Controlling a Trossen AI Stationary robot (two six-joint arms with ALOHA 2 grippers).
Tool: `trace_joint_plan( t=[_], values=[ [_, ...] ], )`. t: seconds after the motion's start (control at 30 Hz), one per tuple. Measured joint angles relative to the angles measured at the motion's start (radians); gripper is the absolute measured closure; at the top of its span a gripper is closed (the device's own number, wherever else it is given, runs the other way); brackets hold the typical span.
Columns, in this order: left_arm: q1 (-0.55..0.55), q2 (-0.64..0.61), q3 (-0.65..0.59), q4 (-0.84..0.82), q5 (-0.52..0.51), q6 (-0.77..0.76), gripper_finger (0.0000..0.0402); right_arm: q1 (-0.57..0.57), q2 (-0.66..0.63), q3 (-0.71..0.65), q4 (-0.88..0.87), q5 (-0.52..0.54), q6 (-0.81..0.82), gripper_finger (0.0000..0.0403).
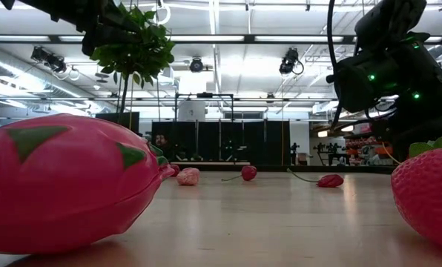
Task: Pick and placing Produce into tupperware
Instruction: Put the purple onion into the white basket
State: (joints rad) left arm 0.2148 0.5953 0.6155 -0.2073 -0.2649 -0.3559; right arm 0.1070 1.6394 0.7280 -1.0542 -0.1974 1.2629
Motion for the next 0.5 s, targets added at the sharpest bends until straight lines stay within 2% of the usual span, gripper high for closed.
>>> trace_joint_plan(
  t=[0.5],
  values=[
    [0.000,0.000,0.000,0.000,0.000,0.000,0.0252,0.001,0.001,0.000,-0.003,0.048,-0.010,0.0095]
  ],
)
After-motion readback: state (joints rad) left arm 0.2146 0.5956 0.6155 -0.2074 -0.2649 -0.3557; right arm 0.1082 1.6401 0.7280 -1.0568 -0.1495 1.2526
